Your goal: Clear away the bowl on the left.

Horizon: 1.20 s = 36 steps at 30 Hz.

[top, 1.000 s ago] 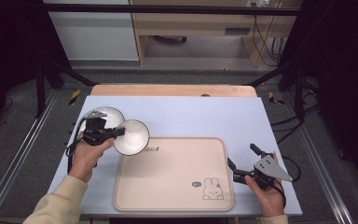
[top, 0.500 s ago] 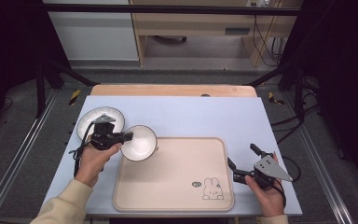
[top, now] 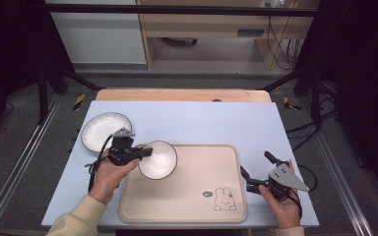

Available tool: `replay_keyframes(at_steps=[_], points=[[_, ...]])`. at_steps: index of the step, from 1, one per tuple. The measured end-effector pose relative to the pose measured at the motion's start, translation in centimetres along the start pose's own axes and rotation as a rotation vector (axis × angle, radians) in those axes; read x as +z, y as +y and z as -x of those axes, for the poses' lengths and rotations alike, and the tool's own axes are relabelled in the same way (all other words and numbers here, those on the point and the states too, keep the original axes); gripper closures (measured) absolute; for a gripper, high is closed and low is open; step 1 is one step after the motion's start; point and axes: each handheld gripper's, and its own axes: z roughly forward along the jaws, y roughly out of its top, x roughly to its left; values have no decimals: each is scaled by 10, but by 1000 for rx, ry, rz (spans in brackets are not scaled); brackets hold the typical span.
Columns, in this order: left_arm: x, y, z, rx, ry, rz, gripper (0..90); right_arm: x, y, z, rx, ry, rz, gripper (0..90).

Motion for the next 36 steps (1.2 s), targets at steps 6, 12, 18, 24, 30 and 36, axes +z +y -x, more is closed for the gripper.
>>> replay_keyframes(at_steps=[6, 12, 18, 24, 30, 36], points=[[6, 1, 12, 19, -32, -7, 827, 0, 0, 0, 0, -1, 0, 47], [12, 1, 22, 28, -57, -22, 827, 0, 0, 0, 1, -2, 0, 48], [19, -3, 29, 42, -74, -48, 826, 0, 0, 0, -1, -1, 1, 49], [23, -5, 33, 44, -83, -58, 826, -1, 0, 0, -1, -1, 1, 50], [25, -5, 35, 47, -86, -71, 826, 0, 0, 0, -1, -1, 1, 50], [29, -9, 38, 47, -99, -92, 826, -1, 0, 1, -1, -2, 2, 50]])
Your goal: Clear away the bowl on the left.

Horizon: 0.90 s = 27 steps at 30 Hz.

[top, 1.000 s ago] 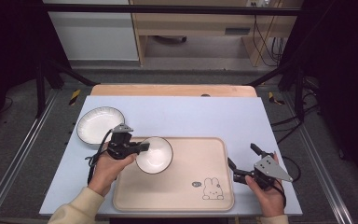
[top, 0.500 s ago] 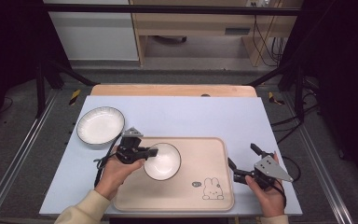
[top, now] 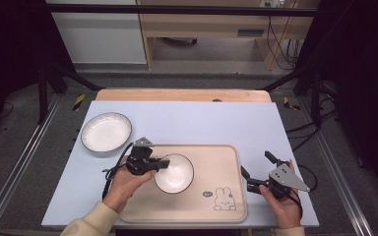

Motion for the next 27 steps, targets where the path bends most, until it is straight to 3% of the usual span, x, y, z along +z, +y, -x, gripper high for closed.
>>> replay_keyframes(at_steps=[27], points=[[14, -5, -2, -8, -29, -77, 824, -1, 0, 0, 6, -2, 2, 51]])
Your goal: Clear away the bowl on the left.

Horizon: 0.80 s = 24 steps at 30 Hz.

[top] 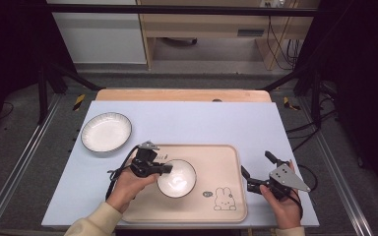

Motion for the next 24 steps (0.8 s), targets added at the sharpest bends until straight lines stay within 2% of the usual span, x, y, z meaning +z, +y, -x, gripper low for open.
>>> replay_keyframes(at_steps=[18, 21, 24], points=[[10, 0, -4, -15, 10, -25, 823, 0, 0, 0, 4, 1, -5, 50], [13, 0, -4, -35, 1, -23, 823, 0, 0, 0, 3, 1, -4, 50], [15, 2, -4, -30, 5, -29, 823, 0, 0, 0, 3, 1, -2, 49]])
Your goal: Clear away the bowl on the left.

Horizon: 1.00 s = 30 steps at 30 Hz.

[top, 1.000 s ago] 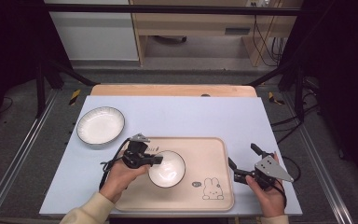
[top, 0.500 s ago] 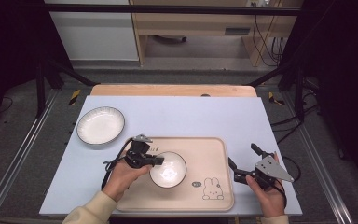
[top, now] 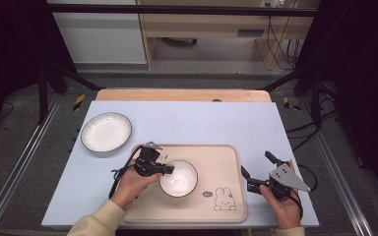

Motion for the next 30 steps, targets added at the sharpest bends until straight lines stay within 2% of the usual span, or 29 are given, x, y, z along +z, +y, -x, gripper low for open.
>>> replay_keyframes(at_steps=[2, 9, 12, 14, 17, 24, 27, 30], points=[[0, 1, 1, 15, 8, -7, 823, 0, 0, 0, 0, 1, -1, 49], [1, 1, -1, 2, 8, -4, 823, 1, 0, -1, 1, 4, -4, 49], [1, 1, -2, 18, 15, -14, 824, 1, 0, -1, 1, 5, -6, 49], [2, 0, -2, 5, 11, -4, 824, 1, 0, -2, -1, 5, -7, 49], [2, 1, -2, 13, 10, -10, 822, 1, -1, -1, 0, 4, -8, 49], [4, 2, -3, 0, 14, 4, 822, 1, -1, -1, 0, 3, -10, 48], [4, 2, -3, 9, 12, 7, 822, 1, -1, -1, 1, 5, -9, 48], [5, 2, -3, 35, 10, 6, 819, 1, -1, -1, 1, 6, -10, 48]])
